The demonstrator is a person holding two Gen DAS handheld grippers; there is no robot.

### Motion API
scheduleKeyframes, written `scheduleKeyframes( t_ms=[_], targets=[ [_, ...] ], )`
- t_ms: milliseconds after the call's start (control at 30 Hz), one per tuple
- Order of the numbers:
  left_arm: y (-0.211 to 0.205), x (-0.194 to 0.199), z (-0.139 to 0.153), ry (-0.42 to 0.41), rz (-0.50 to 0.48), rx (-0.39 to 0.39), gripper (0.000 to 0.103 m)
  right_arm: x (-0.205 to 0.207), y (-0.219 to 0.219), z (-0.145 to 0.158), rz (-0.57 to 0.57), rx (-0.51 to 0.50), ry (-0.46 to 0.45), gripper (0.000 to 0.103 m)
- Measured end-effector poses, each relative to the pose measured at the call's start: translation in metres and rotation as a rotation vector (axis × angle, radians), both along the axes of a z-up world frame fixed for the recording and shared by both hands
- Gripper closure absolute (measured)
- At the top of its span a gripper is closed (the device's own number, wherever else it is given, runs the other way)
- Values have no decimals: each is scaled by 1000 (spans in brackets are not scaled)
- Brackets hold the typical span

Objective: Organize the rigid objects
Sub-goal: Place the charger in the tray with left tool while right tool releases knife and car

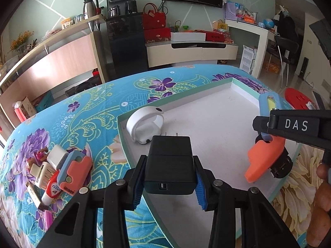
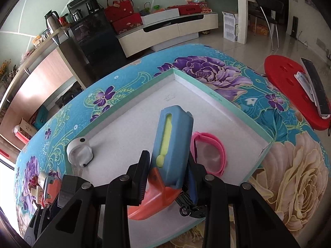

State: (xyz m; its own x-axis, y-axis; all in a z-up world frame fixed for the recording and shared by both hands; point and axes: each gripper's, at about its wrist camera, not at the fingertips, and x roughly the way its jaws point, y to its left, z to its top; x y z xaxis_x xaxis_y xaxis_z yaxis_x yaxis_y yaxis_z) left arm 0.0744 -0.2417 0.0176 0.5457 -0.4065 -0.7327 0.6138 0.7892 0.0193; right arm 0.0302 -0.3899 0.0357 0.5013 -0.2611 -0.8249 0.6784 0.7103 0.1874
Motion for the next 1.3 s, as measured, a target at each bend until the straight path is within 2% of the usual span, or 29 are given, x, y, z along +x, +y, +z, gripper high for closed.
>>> scheduleKeyframes(
  t_ms=[467, 567, 600, 667, 867, 967, 1033, 1100, 1167, 1300],
  targets=[
    [4, 3, -6, 3, 27, 12, 58, 8, 7, -13, 36, -1, 68, 68],
    [7, 4, -4, 0, 37, 7, 52, 8, 7, -12, 31, -9, 68, 67],
    [8, 4, -3, -3, 42, 4, 48, 8, 7, -10, 29, -12, 63, 66],
    [10, 5, -1, -3, 51, -4, 46, 7, 7, -7, 28, -11, 52, 57],
    [19, 7, 6, -6, 63, -27, 43, 11, 12, -3, 42, -36, 52, 51],
    [28, 11, 12, -13, 89, -45, 36, 11, 13, -1, 44, -40, 42, 38],
    [37, 16, 14, -11, 119, -57, 32, 12, 14, 0, 47, -38, 34, 35],
    [47, 22, 16, -5, 150, -69, 19, 13, 15, -1, 51, -37, 33, 29],
    [59, 29, 16, 5, 189, -86, 12, 16, 17, -2, 56, -36, 39, 27],
    [82, 41, 17, -4, 279, -74, 12, 21, 23, -3, 79, -41, 48, 26]
  ],
)
